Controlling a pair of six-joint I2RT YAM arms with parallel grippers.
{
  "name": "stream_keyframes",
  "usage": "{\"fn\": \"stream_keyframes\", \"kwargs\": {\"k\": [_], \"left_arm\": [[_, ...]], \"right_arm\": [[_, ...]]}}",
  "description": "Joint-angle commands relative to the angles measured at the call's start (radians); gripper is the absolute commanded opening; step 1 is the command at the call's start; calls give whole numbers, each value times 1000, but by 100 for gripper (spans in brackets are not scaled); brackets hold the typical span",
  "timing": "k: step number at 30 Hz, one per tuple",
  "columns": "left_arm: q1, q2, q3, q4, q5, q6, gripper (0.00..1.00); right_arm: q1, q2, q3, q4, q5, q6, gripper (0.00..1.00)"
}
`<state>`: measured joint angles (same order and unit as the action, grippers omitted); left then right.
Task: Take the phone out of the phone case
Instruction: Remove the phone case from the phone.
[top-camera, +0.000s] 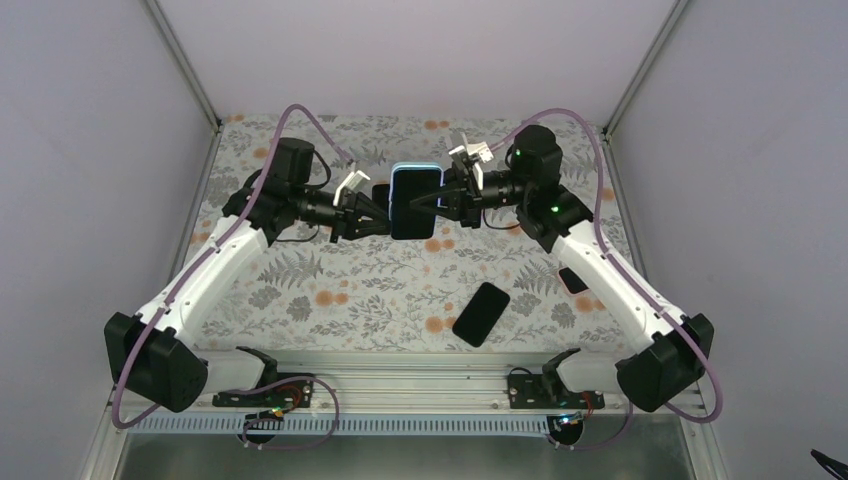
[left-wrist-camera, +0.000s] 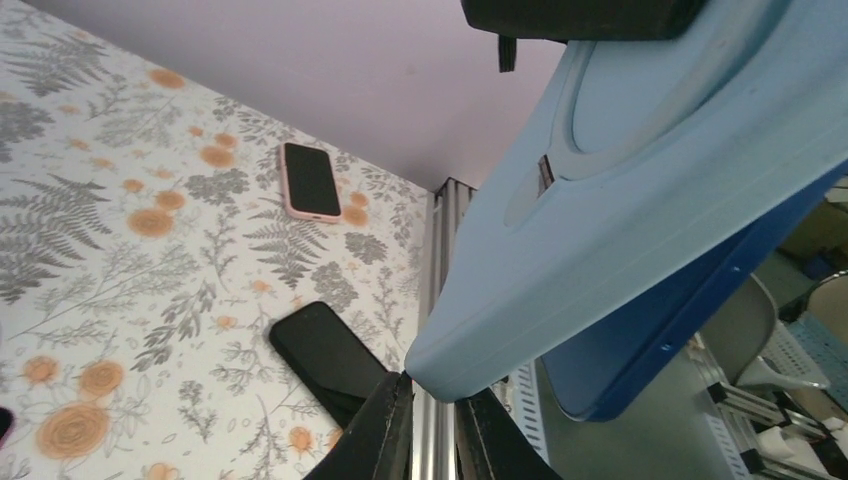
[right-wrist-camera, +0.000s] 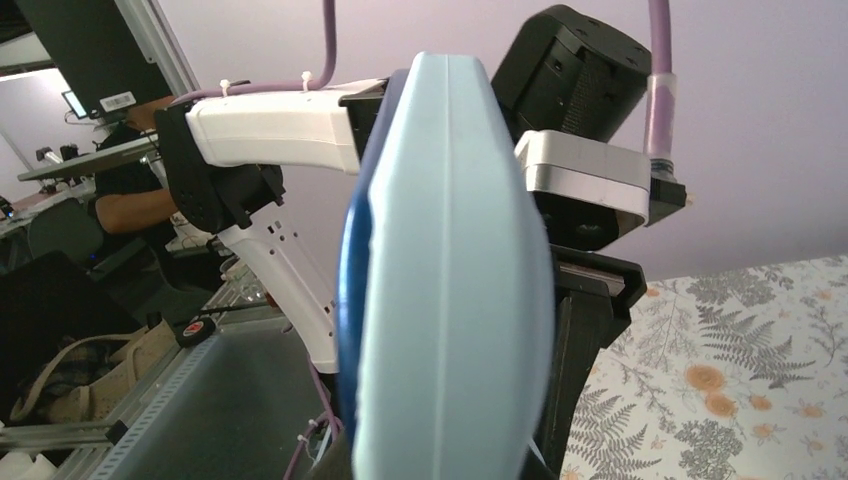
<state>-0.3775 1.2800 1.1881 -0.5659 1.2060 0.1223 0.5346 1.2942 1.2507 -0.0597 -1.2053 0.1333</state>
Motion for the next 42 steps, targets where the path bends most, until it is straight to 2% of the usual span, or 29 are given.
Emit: {"fn": "stream_keyframes", "kwargs": {"k": [1,7,12,17,22,27,31,37,42], "left_arm": [[14,-12,75,131,-93,-1,12],[14,-21,106,176,-132,-30,20],[11,-30,126,203,-97,-45,40],[0,-34,143,188,-54,-23,48],[-6,-26,156,199,-52,-40,49],[-5,-13,80,321,-20,-198,48],[-6,-11,-7,453,10,-321,45],[-5,-12,-69,561,44,-438,34],[-4,-20,-146,692,67,-567,32]], "right_arm": [[51,26,-42,-59,-136,123,4],[50,26,-82,-33,-143,148,4],[47,20,-88,-24,-144,162,4],[24,27,-119,51,-168,244,4],[22,35,-153,115,-178,309,4],[21,66,-157,163,-191,374,4],[17,105,-137,149,-186,386,4],[-6,177,-129,185,-202,444,4],[-10,219,-131,223,-221,489,4]]}}
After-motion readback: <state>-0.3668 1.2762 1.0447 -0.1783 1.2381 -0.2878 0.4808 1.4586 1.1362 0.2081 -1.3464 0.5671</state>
